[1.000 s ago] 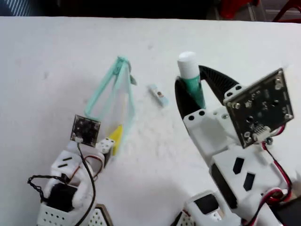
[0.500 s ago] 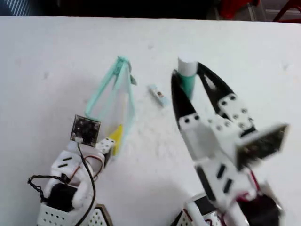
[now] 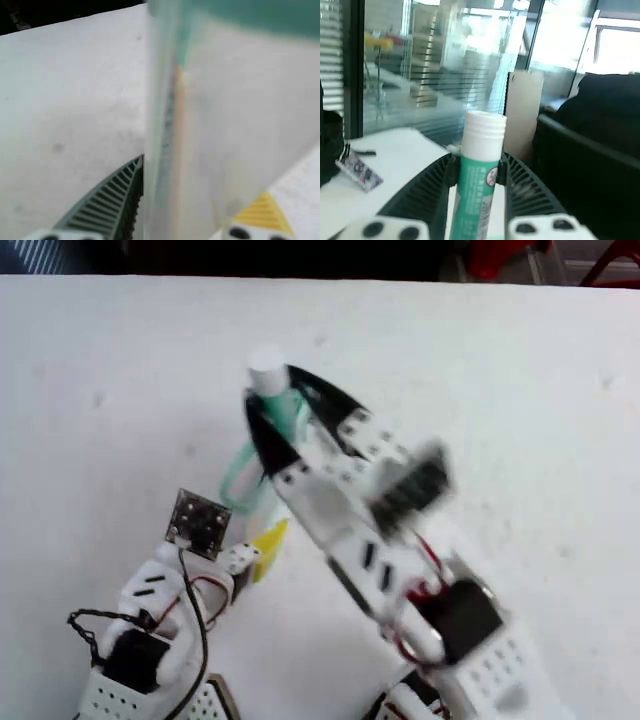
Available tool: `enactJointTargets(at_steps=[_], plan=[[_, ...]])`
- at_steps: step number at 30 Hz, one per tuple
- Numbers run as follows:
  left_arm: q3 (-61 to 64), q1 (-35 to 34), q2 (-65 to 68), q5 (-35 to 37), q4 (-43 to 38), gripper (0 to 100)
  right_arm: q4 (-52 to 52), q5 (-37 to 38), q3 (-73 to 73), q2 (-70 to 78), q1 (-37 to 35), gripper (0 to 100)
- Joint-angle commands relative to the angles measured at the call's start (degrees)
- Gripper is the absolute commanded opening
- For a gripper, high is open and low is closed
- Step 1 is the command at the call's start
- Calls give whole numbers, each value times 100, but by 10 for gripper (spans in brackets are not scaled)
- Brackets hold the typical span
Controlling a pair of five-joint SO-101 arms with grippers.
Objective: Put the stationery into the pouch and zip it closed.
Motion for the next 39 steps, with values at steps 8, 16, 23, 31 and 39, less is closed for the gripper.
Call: enactJointTargets(at_steps=[8, 16, 23, 31, 39], plan=[[-62, 101, 13, -62, -97, 260, -242, -554, 229, 576, -136, 16], [-62, -127, 4, -62, -97, 260, -215, -862, 633, 462, -145, 16], [-44, -215, 4, -53, -211, 260, -567, -1213, 695, 295, -154, 16], [-44, -330, 4, -53, -211, 260, 629, -1196, 730, 251, -136, 50], [-35, -330, 4, -53, -211, 260, 708, -1187, 712, 251, -136, 242]])
